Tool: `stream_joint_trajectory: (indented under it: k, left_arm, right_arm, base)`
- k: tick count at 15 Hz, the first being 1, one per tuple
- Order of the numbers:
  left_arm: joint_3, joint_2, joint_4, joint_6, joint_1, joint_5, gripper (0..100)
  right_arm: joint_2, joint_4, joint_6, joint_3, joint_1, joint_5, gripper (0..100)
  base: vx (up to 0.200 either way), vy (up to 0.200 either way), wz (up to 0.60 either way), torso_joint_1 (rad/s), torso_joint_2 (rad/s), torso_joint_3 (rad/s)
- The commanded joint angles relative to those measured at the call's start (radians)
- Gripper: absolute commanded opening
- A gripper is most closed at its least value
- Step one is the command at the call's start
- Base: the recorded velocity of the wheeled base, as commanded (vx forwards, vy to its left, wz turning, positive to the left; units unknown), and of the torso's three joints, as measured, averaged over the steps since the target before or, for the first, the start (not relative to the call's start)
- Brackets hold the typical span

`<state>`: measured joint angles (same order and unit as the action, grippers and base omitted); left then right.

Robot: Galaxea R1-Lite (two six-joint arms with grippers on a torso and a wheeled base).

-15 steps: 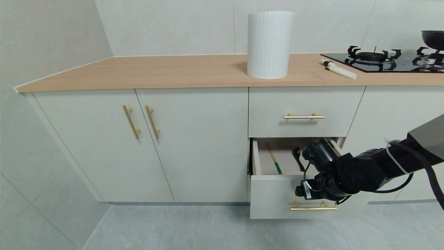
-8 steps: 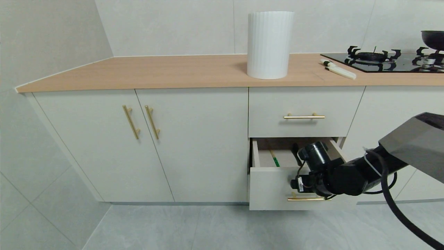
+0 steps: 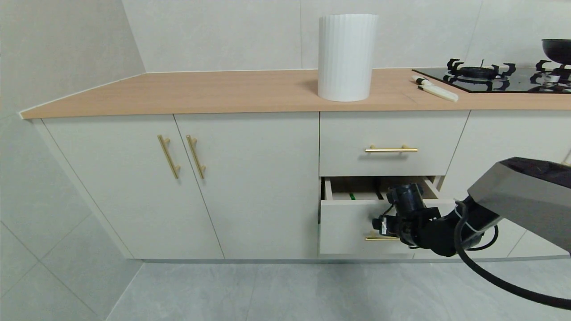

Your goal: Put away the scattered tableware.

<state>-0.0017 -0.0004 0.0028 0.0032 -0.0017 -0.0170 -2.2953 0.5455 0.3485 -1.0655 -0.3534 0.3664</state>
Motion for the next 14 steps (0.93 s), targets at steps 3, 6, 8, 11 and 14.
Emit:
stream_joint_trajectory:
  k: [3, 6, 8, 11, 14]
  left_arm:
    - [0.000, 0.000, 0.000, 0.000, 0.000, 0.000, 100]
    - [0.000, 0.000, 0.000, 0.000, 0.000, 0.000, 100]
    - [0.000, 0.000, 0.000, 0.000, 0.000, 0.000, 100]
    - [0.000, 0.000, 0.000, 0.000, 0.000, 0.000, 100]
    - [0.000, 0.000, 0.000, 0.000, 0.000, 0.000, 100]
  right_arm:
    - [-0.065, 0.119, 0.000, -0.008, 0.025, 0.006, 100]
    - [-0.125, 0.211, 0.003, -0.047, 0.030, 0.023, 100]
    - [-0.159, 0.255, 0.003, -0.076, 0.036, 0.055, 100]
    - [-0.200, 0.274, 0.007, -0.136, 0.044, 0.080, 100]
    - [-0.225, 0.275, 0.032, -0.197, 0.068, 0.098, 100]
  base:
    - [0.000, 0.000, 0.00, 0.000, 0.00, 0.000]
    - [0.000, 0.000, 0.00, 0.000, 0.00, 0.000]
    - [0.000, 0.000, 0.00, 0.000, 0.00, 0.000]
    - [0.000, 0.000, 0.00, 0.000, 0.00, 0.000]
    - [0.000, 0.000, 0.00, 0.000, 0.00, 0.000]
